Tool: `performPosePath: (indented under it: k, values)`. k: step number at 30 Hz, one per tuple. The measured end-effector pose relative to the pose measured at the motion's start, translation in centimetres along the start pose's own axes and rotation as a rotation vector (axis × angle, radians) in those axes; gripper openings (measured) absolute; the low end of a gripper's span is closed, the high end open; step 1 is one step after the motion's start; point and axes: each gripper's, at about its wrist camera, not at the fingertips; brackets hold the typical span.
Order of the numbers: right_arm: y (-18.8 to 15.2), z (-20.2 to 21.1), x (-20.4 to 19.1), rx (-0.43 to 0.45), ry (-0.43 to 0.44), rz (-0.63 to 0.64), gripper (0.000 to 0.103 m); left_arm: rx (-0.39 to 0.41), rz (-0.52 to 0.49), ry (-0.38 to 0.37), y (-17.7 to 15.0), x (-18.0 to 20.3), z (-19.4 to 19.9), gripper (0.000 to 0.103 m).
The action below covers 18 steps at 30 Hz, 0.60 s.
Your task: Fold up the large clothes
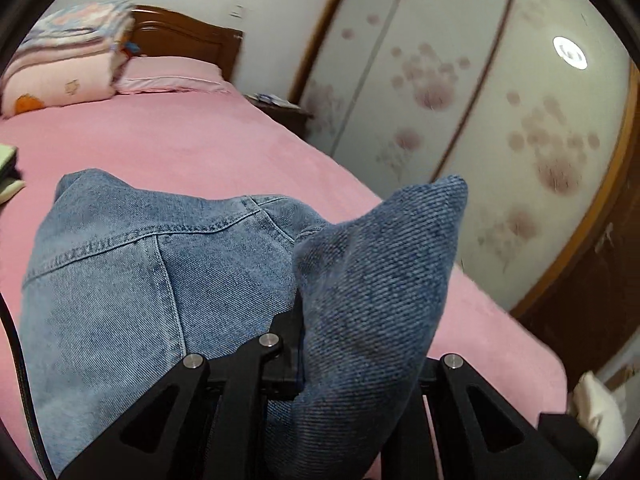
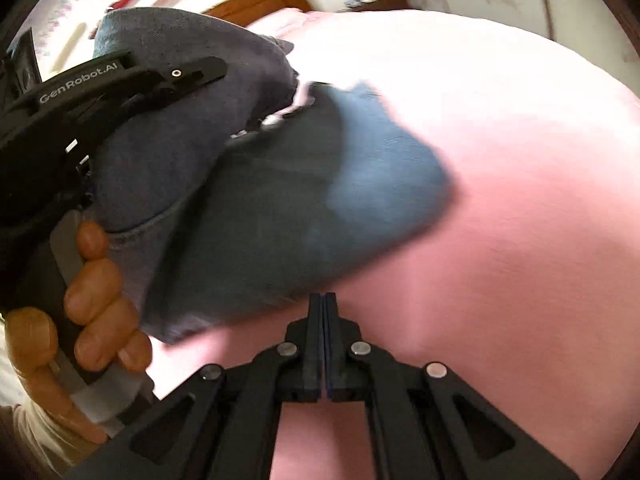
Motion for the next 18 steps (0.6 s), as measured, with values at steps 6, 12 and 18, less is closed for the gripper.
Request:
performPosePath:
  k: [6,12,18]
  values:
    - [-0.4,0.6,2.3,0.003,-0.056,-0.07,0.0,-0.186,-0.044,0.059,-3.1,0.9,-4.3,0.011]
    - [1.0,0.7,1.7,-0.007,-0.117,-0.047,0.001,-0.269,-0.049,0.036,-2.8,2.2,-4.7,0.071]
    - [3.9,3.4,3.4,-0.019,-0.185,-0.111,0.003,-0.26,-0.025,-0.033,0.8,1.8,1.9,0.087]
Point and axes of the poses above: each gripper's, at about its wrist camera, not at the fingertips, and z roughly against the way its jaws point, x to its right, y to its top, and after that the axes turned 6 degrees about -y, right-handed
